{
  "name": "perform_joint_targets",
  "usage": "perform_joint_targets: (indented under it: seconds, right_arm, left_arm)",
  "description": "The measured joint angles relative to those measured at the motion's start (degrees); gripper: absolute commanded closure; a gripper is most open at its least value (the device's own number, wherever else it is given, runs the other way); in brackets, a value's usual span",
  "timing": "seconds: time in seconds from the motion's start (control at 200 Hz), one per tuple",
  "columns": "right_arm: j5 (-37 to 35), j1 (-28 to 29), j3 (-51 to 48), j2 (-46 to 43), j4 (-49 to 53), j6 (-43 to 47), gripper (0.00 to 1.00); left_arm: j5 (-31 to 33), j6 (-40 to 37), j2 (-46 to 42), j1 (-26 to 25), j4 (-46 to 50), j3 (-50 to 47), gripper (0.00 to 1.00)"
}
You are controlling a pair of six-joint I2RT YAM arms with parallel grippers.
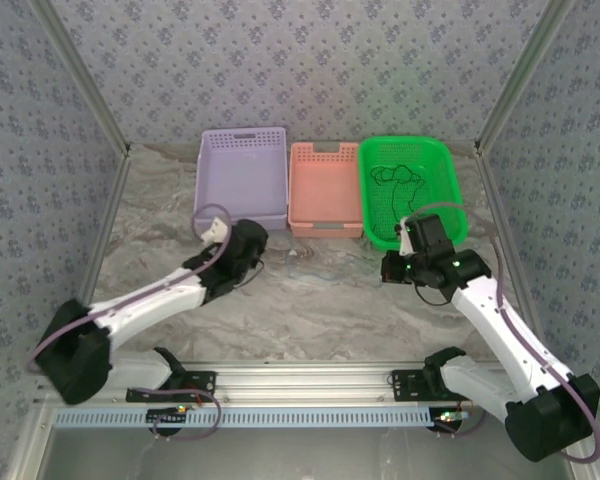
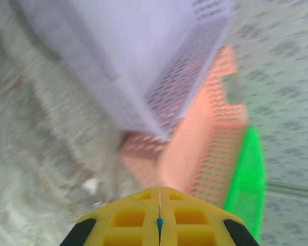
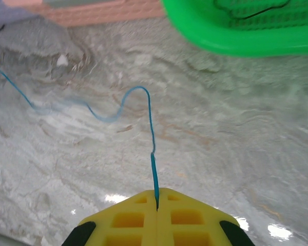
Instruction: Untangle the cables
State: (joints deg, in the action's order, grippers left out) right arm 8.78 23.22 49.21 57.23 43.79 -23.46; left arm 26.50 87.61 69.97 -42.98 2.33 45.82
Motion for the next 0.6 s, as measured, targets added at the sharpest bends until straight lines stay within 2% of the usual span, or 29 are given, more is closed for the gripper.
perform_joint_targets:
  seconds: [0.12,0.26,0.485,0.6]
  right_arm:
    - [-0.7,7.3,0.0,5.1,-1.8,0.0,1.0]
    - [-3.5,14.4,-0.2,13.4,-4.3,0.0,1.0]
    - [-6.0,17.3,1.2,30.3,-8.7,1.2,1.0]
    - [-7.1,19.6,4.7,37.7,-9.6,2.5,0.88]
  left_arm:
    - [-2.9,-8.8,-5.3,7.1,1.4,4.3,1.0]
    - [-9.3,-16.4,-5.9,14.5,3.7,8.6,1.0]
    - [-16.3,-21.8,-4.4,14.5,6.3,9.0,1.0]
    - [-16.9,-22.1,-4.9,14.3,6.8,5.1,1.0]
